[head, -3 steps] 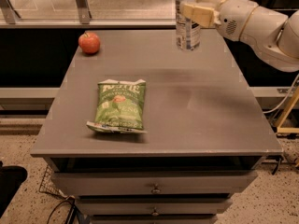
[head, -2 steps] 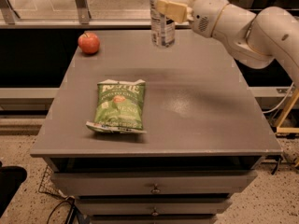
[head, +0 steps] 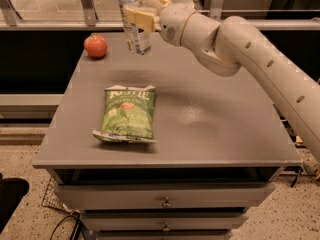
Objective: Move blue plastic bottle near apple
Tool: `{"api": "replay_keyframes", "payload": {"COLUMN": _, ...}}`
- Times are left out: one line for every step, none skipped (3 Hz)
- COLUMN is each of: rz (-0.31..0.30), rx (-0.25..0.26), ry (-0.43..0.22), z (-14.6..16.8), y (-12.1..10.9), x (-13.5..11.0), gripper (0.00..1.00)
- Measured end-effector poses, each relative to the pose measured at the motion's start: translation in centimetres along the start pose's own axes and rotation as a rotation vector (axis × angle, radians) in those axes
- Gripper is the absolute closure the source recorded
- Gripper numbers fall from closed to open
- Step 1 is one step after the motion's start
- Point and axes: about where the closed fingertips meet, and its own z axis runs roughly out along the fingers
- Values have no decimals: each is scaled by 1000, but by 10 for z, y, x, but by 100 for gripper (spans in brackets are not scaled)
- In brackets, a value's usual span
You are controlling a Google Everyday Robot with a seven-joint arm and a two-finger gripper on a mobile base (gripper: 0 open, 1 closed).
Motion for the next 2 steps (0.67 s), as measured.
{"api": "replay_keyframes", "payload": {"rz": -34, "rx": -58, "ry": -73, "z": 32, "y": 3, "x": 15, "gripper": 100}}
{"api": "replay_keyframes", "payload": {"rz": -45, "rx": -96, "ry": -113, "z": 53, "y": -5, "x": 35, "gripper": 100}}
